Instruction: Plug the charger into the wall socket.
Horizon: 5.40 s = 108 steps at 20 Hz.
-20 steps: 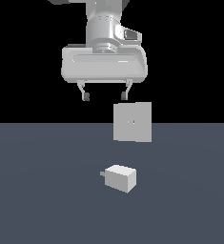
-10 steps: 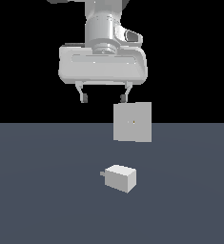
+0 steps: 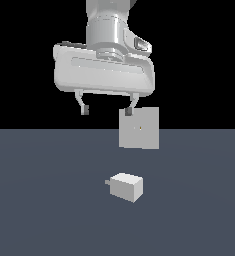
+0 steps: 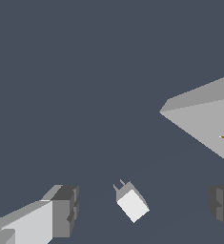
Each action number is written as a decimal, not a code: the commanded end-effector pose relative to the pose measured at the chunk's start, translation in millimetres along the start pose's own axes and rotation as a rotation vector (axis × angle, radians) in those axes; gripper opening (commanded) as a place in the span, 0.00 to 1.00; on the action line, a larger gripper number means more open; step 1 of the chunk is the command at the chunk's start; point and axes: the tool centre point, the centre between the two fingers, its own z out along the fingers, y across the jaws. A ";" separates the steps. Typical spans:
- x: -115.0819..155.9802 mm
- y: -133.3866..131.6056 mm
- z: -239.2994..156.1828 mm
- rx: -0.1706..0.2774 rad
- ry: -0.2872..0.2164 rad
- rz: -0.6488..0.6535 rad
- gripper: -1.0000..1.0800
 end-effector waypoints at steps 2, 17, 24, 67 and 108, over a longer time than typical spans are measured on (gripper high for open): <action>-10.6 -2.0 9.2 0.002 0.006 -0.089 0.96; -52.7 0.2 47.3 0.013 0.032 -0.448 0.96; -67.1 5.3 62.0 0.017 0.041 -0.582 0.96; -77.4 11.2 123.8 0.020 0.047 -0.682 0.00; -38.9 21.0 65.0 0.003 0.049 0.175 0.00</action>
